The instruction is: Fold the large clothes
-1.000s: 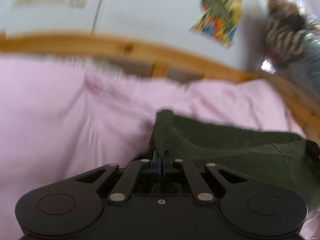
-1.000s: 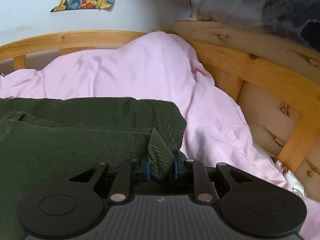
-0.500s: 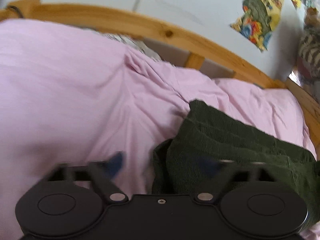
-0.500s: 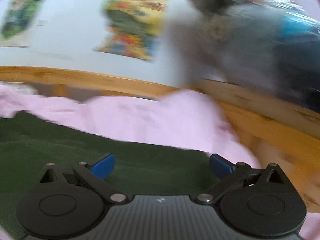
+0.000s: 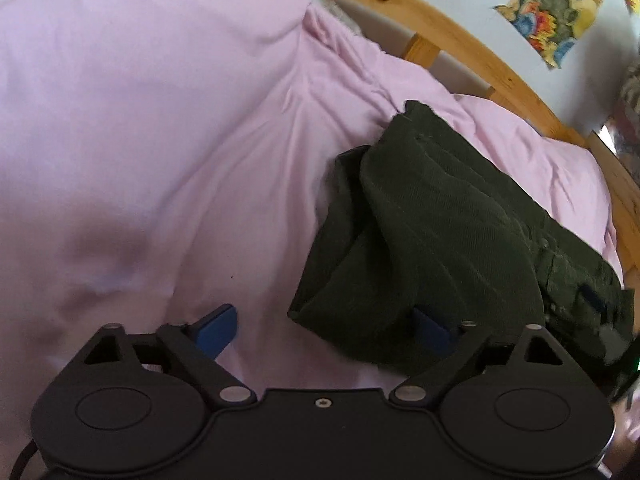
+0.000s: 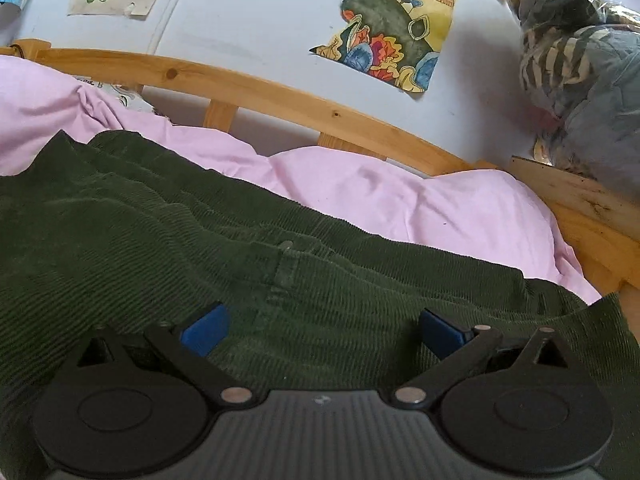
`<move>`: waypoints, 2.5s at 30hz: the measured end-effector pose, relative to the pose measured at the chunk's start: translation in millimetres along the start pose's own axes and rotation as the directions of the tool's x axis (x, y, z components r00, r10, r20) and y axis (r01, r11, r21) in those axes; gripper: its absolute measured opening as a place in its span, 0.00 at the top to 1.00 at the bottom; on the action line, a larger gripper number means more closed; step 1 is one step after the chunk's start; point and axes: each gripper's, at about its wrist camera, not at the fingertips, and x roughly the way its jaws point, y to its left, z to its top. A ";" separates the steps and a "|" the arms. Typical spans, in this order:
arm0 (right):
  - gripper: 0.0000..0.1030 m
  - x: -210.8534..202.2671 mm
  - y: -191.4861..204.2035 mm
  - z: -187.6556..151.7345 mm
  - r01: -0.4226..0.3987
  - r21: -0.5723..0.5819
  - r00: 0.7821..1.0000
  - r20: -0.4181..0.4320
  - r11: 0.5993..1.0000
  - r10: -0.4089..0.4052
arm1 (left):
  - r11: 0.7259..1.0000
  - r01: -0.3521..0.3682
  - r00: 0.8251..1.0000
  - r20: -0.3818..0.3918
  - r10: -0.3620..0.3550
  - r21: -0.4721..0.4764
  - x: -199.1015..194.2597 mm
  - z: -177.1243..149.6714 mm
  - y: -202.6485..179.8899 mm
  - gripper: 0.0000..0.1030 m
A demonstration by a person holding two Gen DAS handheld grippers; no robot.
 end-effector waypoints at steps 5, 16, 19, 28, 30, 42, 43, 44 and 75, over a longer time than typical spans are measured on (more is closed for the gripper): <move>0.00 -0.3 -9.4 -4.5 -0.032 0.079 0.999 -0.016 0.996 0.033 | 0.996 0.042 0.999 -0.018 -0.043 -0.075 5.9 4.6 5.3 0.50; 0.00 -4.0 -3.2 -6.6 -0.010 0.063 1.000 0.003 0.998 0.010 | 0.999 -0.017 1.000 0.012 0.017 -0.043 -1.1 4.3 0.8 0.72; 0.00 -4.5 -4.0 -7.1 -0.014 0.068 1.000 0.004 0.998 0.014 | 0.998 0.021 0.999 0.035 -0.019 -0.061 -5.1 1.7 -1.8 0.19; 0.00 -43.7 -51.0 8.0 0.106 0.040 0.994 0.033 0.994 -0.107 | 0.990 0.129 0.991 -0.028 -0.130 -0.051 0.8 -10.6 -14.9 0.02; 0.00 -45.4 -76.9 8.4 0.245 0.029 0.969 0.015 0.969 -0.245 | 0.992 0.102 0.992 -0.065 -0.107 -0.070 9.7 -13.3 -13.6 0.03; 0.56 -36.4 -178.3 -38.5 0.238 0.373 0.957 -0.245 0.897 -0.152 | 0.994 0.104 0.995 0.013 -0.104 -0.031 11.9 -6.5 -16.2 0.68; 0.73 -35.6 -176.3 -36.6 0.222 0.373 0.960 -0.247 0.901 -0.134 | 0.994 0.105 0.994 0.029 -0.104 -0.021 7.8 -5.9 -17.9 0.74; 0.82 -35.1 -175.0 -34.2 0.204 0.377 0.961 -0.250 0.903 -0.113 | 0.994 0.105 0.993 0.047 -0.105 -0.005 3.1 -4.5 -20.9 0.86; 0.12 -34.4 -12.6 21.9 -0.046 0.030 0.997 -0.064 0.998 0.048 | 0.995 0.098 0.959 0.270 -0.092 -0.011 -64.2 41.5 -16.7 0.94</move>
